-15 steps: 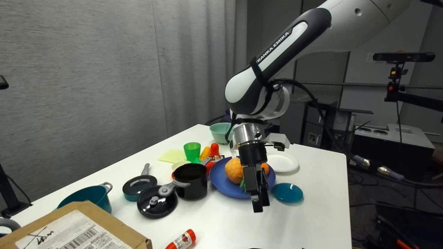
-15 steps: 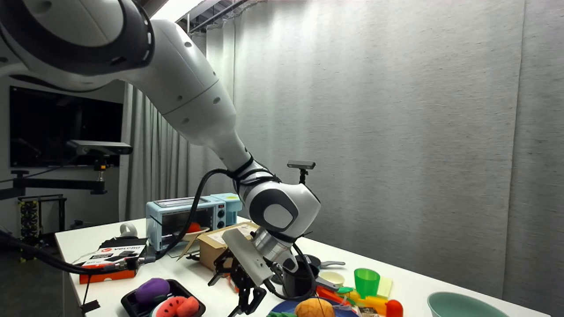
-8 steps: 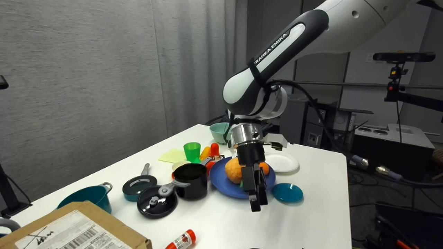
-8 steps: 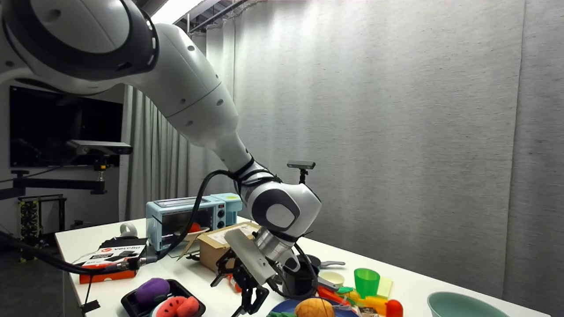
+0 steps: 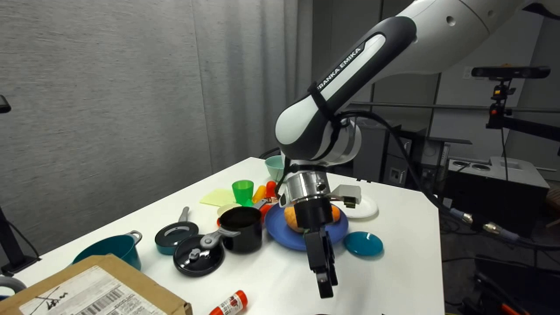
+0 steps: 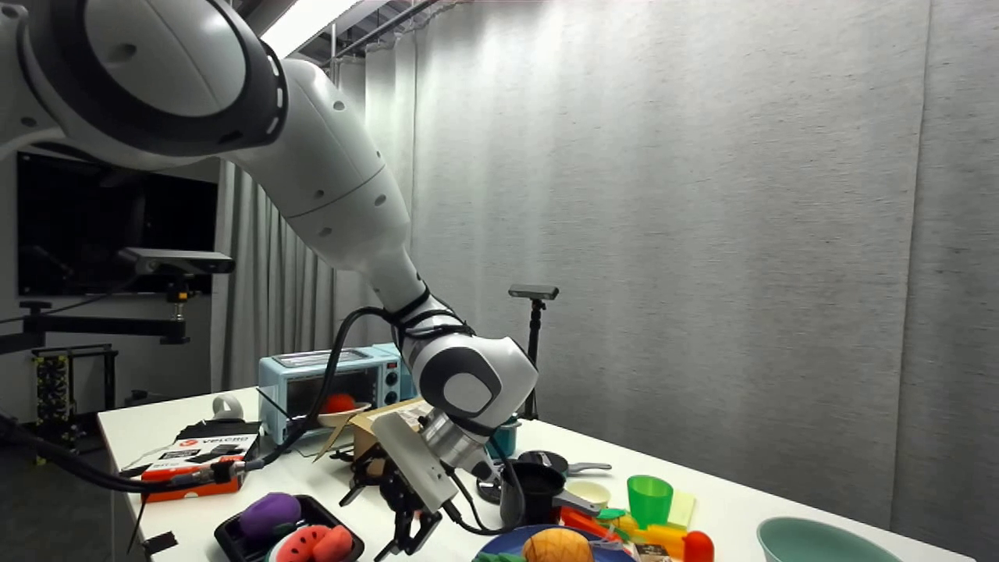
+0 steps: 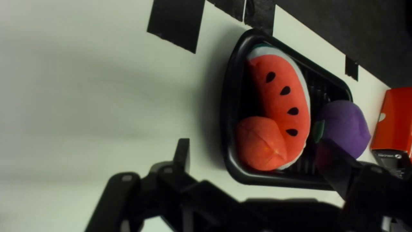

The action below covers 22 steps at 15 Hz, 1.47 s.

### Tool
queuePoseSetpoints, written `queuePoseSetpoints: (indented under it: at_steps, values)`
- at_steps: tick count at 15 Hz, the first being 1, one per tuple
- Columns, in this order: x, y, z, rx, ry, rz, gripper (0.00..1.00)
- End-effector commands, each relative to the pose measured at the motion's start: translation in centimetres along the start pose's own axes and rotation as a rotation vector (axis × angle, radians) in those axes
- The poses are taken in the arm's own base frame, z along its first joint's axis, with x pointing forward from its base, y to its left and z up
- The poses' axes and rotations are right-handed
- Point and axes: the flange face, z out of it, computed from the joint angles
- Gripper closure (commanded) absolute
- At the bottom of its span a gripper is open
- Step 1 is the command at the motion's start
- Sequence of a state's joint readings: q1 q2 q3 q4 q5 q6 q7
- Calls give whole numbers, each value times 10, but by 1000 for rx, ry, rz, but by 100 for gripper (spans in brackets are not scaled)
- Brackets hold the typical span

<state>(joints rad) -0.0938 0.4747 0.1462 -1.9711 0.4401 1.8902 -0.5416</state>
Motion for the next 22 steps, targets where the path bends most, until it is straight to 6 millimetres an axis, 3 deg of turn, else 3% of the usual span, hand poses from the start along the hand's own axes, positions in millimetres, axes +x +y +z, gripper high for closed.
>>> queuePoseSetpoints:
  at_steps: [1, 7, 13, 22]
  values:
    - [7, -9, 19, 70, -13, -104, 0]
    - [11, -12, 33, 156, -1, -162, 0]
    - [3, -20, 26, 200, -41, -175, 0]
    - [17, -29, 52, 156, -44, -190, 0]
